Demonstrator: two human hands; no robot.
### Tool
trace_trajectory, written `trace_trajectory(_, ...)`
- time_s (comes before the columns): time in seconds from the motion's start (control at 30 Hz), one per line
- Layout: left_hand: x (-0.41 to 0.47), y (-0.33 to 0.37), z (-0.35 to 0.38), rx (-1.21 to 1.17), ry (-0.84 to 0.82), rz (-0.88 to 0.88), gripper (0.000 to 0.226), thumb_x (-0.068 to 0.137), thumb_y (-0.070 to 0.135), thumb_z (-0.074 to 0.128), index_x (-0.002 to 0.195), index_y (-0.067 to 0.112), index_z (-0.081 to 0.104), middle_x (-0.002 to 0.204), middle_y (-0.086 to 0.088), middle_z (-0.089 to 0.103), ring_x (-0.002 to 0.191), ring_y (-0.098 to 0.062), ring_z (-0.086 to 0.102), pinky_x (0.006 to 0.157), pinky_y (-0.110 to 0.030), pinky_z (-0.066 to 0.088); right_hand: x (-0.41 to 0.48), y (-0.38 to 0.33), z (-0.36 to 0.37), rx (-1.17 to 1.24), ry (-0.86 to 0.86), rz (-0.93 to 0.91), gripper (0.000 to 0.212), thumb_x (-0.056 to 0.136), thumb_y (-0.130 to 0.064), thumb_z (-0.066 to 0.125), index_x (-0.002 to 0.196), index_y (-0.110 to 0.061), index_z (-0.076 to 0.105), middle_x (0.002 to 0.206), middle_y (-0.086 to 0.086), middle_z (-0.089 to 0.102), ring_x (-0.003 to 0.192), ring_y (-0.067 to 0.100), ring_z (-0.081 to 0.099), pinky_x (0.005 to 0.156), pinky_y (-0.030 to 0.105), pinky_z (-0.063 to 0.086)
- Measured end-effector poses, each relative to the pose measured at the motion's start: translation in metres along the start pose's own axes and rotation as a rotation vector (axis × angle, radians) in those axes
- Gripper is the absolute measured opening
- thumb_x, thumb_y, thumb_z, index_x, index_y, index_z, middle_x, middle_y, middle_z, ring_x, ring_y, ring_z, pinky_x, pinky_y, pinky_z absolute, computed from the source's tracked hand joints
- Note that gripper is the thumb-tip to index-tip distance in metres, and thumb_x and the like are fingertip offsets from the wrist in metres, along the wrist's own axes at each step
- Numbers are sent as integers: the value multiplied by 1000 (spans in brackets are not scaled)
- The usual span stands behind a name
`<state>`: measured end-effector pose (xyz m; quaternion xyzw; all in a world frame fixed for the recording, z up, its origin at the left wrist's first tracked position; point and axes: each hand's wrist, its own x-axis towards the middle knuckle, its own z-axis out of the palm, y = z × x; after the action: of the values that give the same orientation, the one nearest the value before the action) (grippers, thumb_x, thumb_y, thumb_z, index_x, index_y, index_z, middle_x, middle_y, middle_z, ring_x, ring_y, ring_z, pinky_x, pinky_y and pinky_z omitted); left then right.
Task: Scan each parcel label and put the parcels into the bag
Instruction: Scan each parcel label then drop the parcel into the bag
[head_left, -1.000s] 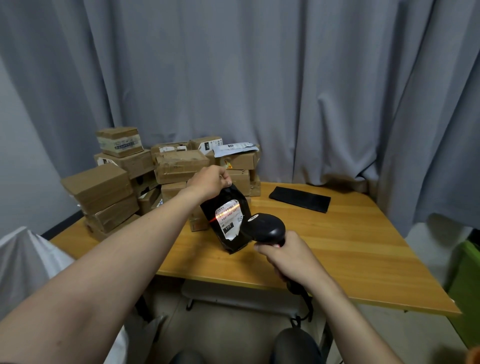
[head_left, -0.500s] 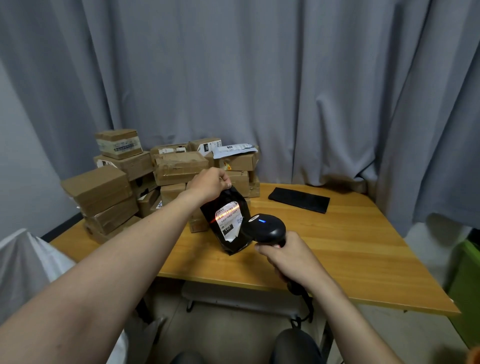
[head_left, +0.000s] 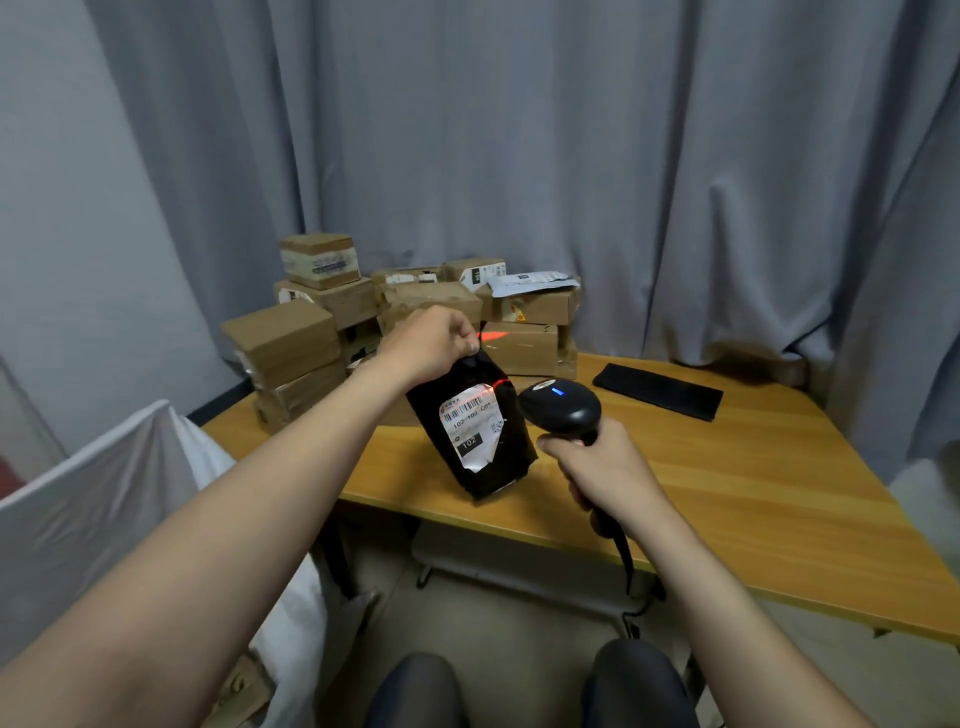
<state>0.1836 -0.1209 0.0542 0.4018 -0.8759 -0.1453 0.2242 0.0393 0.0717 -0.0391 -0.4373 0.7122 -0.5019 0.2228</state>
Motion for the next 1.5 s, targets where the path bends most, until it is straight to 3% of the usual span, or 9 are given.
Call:
trace_trajectory(0.13, -39, -25, -35, 56, 3, -58, 18, 95, 30, 70, 77, 32, 69, 85, 17, 69, 95, -13, 63, 85, -35, 50, 0, -13, 34, 28, -50, -23, 27, 90, -23, 74, 69, -20, 58, 55, -1, 50, 51, 22, 50, 57, 36, 41)
trace_trajectory(0.3, -89, -69, -64, 107, 21, -149, 18, 91, 33, 73, 73, 34, 69, 83, 21, 69, 97, -15, 65, 90, -38, 51, -4, -22, 77, 24, -112, -34, 23, 89, -23, 75, 71, -20, 61, 59, -3, 55, 58, 22, 54, 63, 36, 43)
trace_trajectory(0.47, -135, -114, -83, 126, -18, -225, 22, 94, 25, 73, 72, 30, 70, 72, 24, 65, 83, -7, 65, 75, -30, 44, -9, -28, 114, 43, -169, -7, 17, 91, -23, 75, 78, -21, 64, 67, -1, 61, 66, 20, 57, 67, 33, 43)
trace_trajectory(0.57, -156, -136, -91, 136, -23, -293, 19, 94, 23, 72, 76, 24, 71, 71, 23, 64, 77, -2, 61, 71, -28, 39, -12, -32, 131, 46, -218, 43, 15, 92, -23, 72, 82, -16, 63, 66, 7, 59, 57, 24, 57, 62, 37, 46)
trace_trajectory(0.93, -206, -211, -104, 283, -29, -566, 9, 92, 26, 71, 87, 20, 77, 97, -2, 73, 94, -24, 65, 74, -33, 45, -16, -35, 169, 19, -312, 83, 12, 96, -23, 70, 90, -16, 63, 62, 5, 55, 46, 21, 53, 54, 35, 46)
trace_trajectory(1.03, -216, -237, -106, 308, 4, -644, 8, 90, 23, 71, 89, 19, 78, 97, -5, 73, 95, -28, 66, 73, -31, 42, -15, -35, 179, -19, -319, 63, 14, 95, -23, 70, 87, -15, 63, 59, 3, 54, 48, 21, 54, 56, 35, 47)
trace_trajectory(1.23, -226, -305, -98, 315, 77, -805, 9, 88, 22, 67, 84, 23, 76, 96, -8, 72, 93, -32, 66, 82, -40, 55, -5, -29, 204, -29, -355, 95, 20, 95, -21, 71, 80, -16, 58, 56, 3, 52, 47, 22, 53, 57, 36, 44)
trace_trajectory(1.33, -221, -334, -79, 264, 143, -821, 16, 92, 16, 59, 82, 17, 72, 94, -12, 71, 88, -33, 65, 79, -43, 55, 4, -23, 215, -36, -361, 119, 22, 95, -20, 72, 79, -17, 57, 54, 2, 51, 47, 22, 52, 59, 37, 44)
trace_trajectory(1.5, -204, -358, -45, 274, 272, -793, 18, 100, 23, 56, 94, 19, 72, 111, -17, 69, 105, -40, 64, 79, -41, 47, 23, -16, 225, -45, -346, 149, 14, 95, -20, 73, 89, -13, 62, 57, 6, 55, 51, 24, 56, 60, 37, 45)
